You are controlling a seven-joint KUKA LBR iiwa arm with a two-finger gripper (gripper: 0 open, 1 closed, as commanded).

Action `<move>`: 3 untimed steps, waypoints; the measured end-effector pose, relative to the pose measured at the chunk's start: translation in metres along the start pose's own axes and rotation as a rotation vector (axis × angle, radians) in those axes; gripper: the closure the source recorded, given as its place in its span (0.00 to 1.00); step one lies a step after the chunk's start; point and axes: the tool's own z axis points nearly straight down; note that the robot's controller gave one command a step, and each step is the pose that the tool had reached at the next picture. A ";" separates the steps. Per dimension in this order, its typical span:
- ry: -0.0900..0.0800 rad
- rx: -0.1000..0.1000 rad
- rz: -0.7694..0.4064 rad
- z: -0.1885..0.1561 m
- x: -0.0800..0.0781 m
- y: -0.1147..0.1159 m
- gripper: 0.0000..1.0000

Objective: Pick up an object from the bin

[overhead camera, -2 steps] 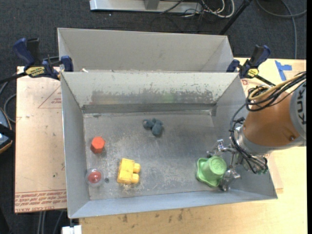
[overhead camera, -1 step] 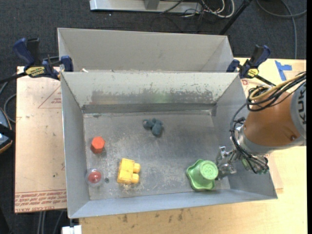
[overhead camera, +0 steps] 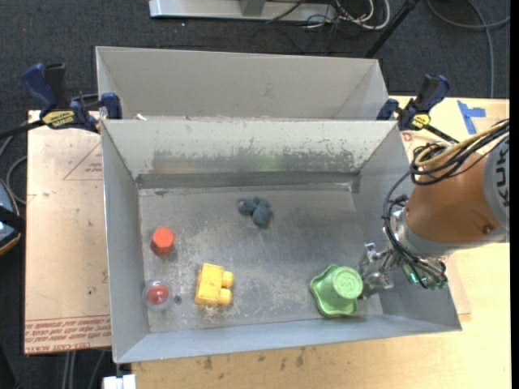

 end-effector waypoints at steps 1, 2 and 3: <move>0.002 -0.006 -0.197 -0.019 -0.006 0.066 0.00; -0.023 0.005 -0.162 -0.005 -0.018 0.126 0.00; -0.016 0.005 -0.008 -0.002 -0.028 0.155 0.00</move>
Offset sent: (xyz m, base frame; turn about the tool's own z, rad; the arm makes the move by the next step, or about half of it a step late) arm -0.0114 0.0625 0.0184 -0.1959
